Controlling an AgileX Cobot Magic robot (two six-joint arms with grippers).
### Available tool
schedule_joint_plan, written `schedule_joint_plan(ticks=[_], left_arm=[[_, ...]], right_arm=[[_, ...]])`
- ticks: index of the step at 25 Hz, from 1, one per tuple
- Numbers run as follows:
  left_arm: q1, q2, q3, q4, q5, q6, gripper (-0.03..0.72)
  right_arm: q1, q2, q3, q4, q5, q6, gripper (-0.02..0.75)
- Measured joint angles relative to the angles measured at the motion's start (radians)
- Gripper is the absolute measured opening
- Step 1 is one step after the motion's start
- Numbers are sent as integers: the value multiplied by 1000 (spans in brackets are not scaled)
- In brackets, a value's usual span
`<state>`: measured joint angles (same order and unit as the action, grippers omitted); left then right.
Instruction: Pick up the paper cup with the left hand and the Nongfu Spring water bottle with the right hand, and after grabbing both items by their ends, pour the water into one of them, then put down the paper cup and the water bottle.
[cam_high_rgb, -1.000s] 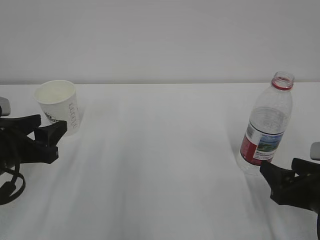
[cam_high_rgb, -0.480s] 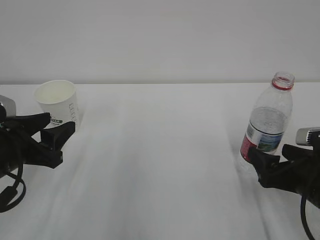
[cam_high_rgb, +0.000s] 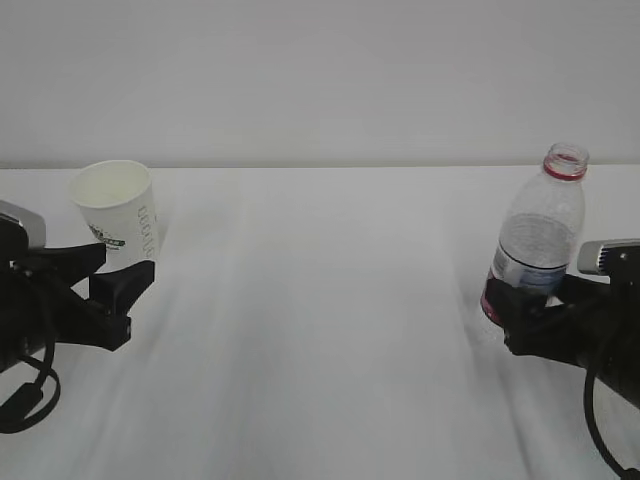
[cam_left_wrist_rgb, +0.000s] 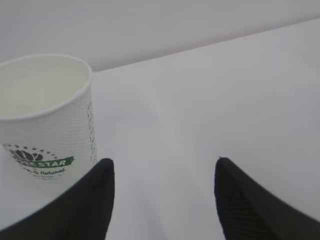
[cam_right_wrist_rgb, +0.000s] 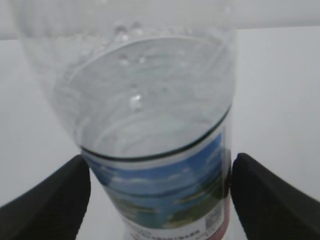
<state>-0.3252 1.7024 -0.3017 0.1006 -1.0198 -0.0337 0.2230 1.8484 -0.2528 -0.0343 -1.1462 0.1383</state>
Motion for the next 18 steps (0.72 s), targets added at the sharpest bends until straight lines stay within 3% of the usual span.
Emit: schedule_joint_plan(ticks=[18], left_arm=[[0,7,0,0,-4,0,461]], right_arm=[[0,71,-114,0,-1,-2,663]])
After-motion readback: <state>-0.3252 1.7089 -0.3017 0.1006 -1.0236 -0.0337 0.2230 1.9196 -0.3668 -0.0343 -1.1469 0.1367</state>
